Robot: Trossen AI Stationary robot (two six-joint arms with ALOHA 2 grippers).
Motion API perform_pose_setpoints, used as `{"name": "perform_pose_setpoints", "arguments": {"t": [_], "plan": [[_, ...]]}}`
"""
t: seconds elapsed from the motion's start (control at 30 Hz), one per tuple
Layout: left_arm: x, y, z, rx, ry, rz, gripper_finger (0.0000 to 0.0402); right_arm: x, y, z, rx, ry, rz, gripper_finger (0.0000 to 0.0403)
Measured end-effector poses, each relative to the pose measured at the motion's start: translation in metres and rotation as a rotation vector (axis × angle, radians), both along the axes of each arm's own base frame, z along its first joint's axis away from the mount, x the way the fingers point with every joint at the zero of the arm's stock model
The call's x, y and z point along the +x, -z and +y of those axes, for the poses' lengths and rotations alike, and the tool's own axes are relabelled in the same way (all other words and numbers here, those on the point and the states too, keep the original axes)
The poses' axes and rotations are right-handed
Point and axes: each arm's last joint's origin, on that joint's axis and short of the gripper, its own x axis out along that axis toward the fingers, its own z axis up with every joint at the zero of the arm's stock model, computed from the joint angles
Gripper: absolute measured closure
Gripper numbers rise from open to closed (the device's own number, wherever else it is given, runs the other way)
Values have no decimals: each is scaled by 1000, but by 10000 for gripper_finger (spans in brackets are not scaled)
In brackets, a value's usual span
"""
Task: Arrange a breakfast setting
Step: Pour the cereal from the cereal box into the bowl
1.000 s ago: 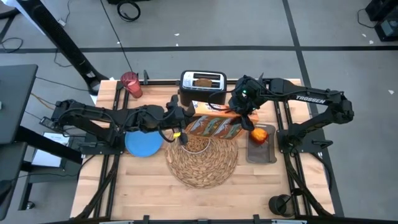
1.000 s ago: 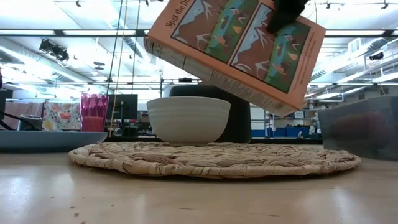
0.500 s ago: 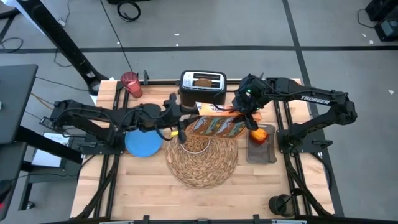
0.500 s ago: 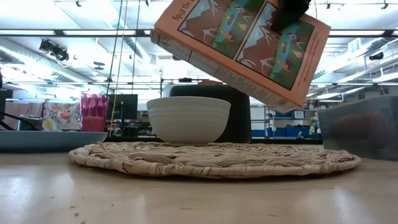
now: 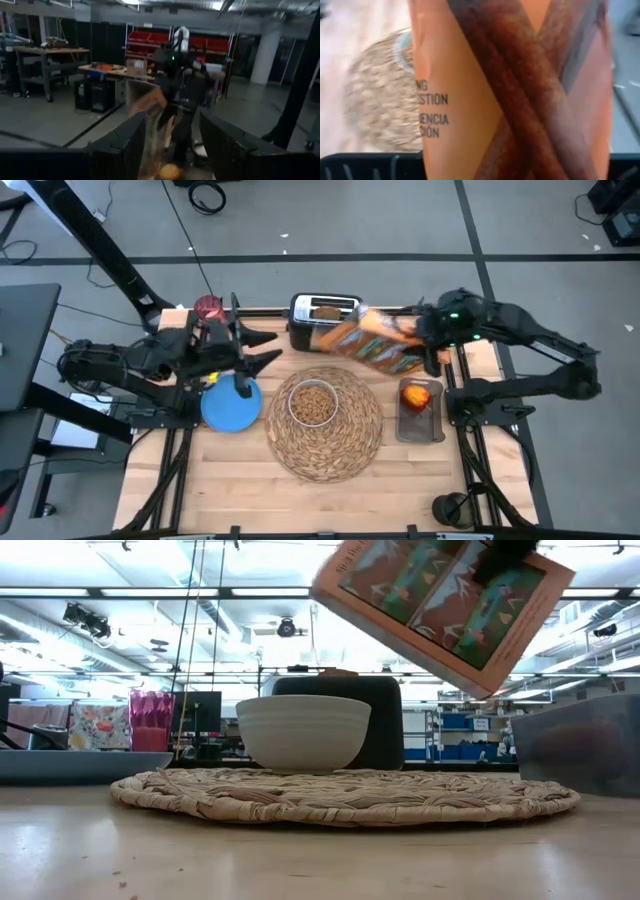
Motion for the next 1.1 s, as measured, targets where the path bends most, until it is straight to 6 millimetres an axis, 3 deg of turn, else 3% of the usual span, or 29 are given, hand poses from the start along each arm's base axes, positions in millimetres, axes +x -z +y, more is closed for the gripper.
{"name": "perform_pose_setpoints", "arguments": {"t": [0.17,0.33,0.63,0.83,1.1], "plan": [[-5,-5,0,-28,-9,-46,220,-37,5,4,-52,195,-112,277],[-6,-5,2,-55,-54,-52,221,-56,21,7,-94,347,-230,277],[-5,-5,3,-81,-72,-57,221,-42,75,-4,-122,492,-663,278],[-5,-4,3,-104,-69,-62,221,-43,60,-5,-247,483,-1057,278],[-5,-4,4,-86,-96,-51,221,-46,54,-3,-324,467,-1076,278]]}}
